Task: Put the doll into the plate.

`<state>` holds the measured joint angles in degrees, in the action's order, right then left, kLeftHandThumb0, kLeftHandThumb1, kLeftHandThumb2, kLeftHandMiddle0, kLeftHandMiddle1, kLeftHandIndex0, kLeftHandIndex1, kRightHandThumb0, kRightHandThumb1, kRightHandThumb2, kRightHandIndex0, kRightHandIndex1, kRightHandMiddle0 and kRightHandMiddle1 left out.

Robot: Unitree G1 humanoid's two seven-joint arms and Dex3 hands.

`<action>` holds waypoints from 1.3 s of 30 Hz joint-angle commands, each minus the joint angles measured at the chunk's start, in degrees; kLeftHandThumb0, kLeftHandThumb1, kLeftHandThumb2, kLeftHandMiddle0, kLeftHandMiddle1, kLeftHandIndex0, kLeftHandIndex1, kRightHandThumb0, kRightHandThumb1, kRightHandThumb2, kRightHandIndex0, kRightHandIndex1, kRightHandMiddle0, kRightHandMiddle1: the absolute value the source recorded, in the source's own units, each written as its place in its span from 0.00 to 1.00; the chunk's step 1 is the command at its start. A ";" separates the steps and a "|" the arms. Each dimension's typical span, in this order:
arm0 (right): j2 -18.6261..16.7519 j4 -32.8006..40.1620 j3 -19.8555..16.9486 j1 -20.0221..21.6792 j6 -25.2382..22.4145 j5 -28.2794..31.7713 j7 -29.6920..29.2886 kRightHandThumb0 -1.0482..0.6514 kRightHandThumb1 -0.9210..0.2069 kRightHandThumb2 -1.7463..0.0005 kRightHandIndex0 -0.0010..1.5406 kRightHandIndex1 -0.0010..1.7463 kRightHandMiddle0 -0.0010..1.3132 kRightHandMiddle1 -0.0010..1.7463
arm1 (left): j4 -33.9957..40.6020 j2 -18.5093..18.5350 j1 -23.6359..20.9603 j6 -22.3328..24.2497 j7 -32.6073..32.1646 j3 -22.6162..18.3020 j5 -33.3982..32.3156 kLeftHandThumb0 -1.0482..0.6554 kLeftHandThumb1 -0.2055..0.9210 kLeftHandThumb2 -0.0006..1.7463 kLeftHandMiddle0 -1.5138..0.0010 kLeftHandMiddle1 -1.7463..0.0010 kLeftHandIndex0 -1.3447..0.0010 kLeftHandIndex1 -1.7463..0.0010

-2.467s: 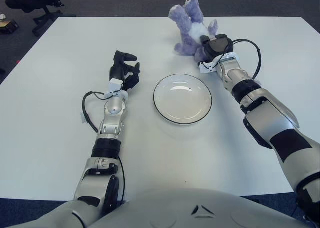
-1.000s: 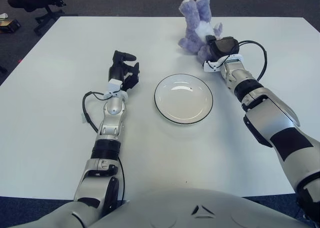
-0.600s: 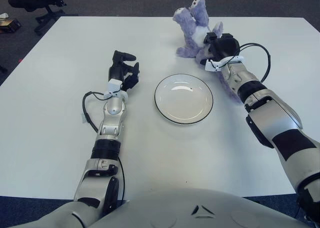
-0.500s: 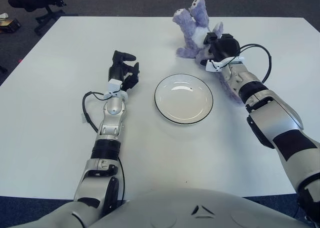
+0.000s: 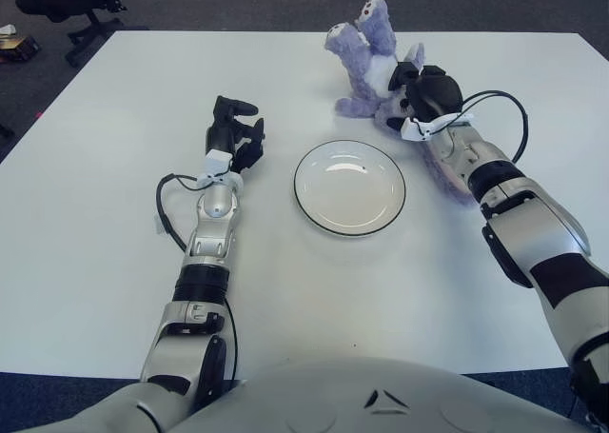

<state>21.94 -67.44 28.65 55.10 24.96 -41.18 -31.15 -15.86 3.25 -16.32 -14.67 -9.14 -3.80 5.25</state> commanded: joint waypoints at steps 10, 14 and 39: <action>4.53 11.04 -3.92 -3.64 1.82 1.68 2.92 0.62 0.48 0.29 0.35 0.99 0.28 1.00 | -0.68 0.79 0.19 -0.14 -0.26 -0.53 0.35 0.41 1.00 0.28 0.62 0.10 0.84 0.01; 5.99 15.20 -5.41 -4.92 2.64 2.18 4.49 0.62 0.47 0.30 0.35 0.98 0.27 1.00 | -0.81 0.82 0.15 -0.21 -0.26 -0.58 0.41 0.41 1.00 0.28 0.62 0.10 0.84 0.01; 10.16 14.73 -6.56 -3.79 12.91 -0.77 -2.34 0.44 0.28 0.46 0.47 1.00 0.27 1.00 | -0.83 0.94 0.05 0.11 -0.40 -0.55 0.65 0.41 1.00 0.29 0.62 0.10 0.84 0.01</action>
<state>30.91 -51.66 22.69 49.77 37.00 -41.34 -32.29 -16.28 3.77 -16.47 -14.67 -9.14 -4.24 5.26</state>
